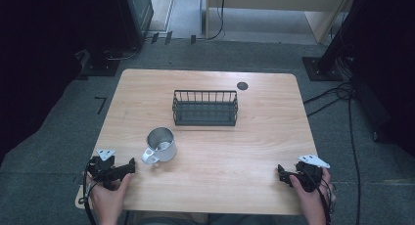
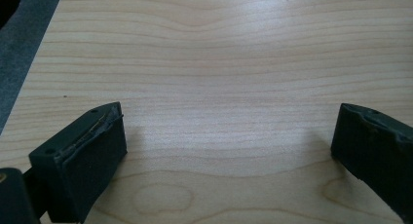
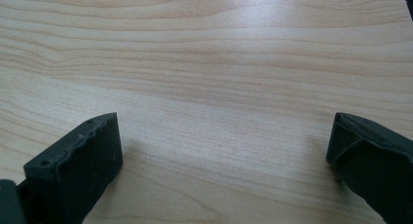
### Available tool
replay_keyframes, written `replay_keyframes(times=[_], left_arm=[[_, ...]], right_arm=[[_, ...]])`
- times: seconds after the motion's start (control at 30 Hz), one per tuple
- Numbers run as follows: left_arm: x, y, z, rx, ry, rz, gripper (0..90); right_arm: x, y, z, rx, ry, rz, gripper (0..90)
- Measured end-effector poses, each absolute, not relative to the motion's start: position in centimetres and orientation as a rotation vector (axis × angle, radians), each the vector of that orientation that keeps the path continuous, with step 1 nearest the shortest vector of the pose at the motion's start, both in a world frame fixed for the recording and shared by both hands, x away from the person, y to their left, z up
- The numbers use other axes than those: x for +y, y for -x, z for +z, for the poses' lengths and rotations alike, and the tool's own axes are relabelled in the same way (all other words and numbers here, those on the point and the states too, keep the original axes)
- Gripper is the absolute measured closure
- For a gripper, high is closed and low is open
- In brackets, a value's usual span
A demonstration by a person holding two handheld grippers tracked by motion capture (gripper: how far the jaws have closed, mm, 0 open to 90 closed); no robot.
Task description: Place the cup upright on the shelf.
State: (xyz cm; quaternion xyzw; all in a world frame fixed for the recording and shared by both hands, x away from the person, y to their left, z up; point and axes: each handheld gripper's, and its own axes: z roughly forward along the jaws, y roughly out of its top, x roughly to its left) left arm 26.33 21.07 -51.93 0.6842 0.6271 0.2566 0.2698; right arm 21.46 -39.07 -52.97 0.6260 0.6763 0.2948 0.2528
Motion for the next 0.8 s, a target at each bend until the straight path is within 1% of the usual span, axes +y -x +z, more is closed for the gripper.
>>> replay_keyframes(times=[0.2, 0.27, 0.33, 0.37, 0.4, 0.5, 0.7, 0.77, 0.8], left_arm=[[21.0, -26.0, -51.9, 1.725, -1.827, 0.697, 0.0], [21.5, -25.9, -51.6, 1.750, -1.828, 0.668, 0.0], [22.1, -25.6, -51.2, 1.717, -1.810, 0.624, 0.0], [22.1, -25.6, -51.2, 1.717, -1.810, 0.624, 0.0], [22.2, -25.2, -50.5, 1.661, -1.788, 0.595, 0.0], [21.9, -24.7, -49.8, 1.614, -1.789, 0.589, 0.0], [19.7, -23.3, -48.2, 1.460, -1.823, 0.532, 0.3], [19.1, -22.8, -47.7, 1.408, -1.829, 0.523, 4.4], [19.1, -22.8, -47.7, 1.408, -1.829, 0.523, 5.8]], right_arm=[[-39.1, -21.5, -53.0, 1.839, -1.702, 0.802, 0.0], [-39.1, -21.5, -53.0, 1.839, -1.703, 0.802, 0.0], [-39.1, -21.5, -53.0, 1.838, -1.703, 0.802, 0.0], [-39.1, -21.5, -53.0, 1.838, -1.703, 0.802, 0.0], [-39.1, -21.5, -53.0, 1.838, -1.703, 0.802, 0.0], [-39.1, -21.5, -53.0, 1.839, -1.702, 0.802, 0.0], [-39.1, -21.5, -53.0, 1.838, -1.702, 0.802, 0.0], [-39.1, -21.5, -53.0, 1.838, -1.703, 0.801, 0.0], [-39.1, -21.5, -53.0, 1.838, -1.703, 0.801, 0.0]])
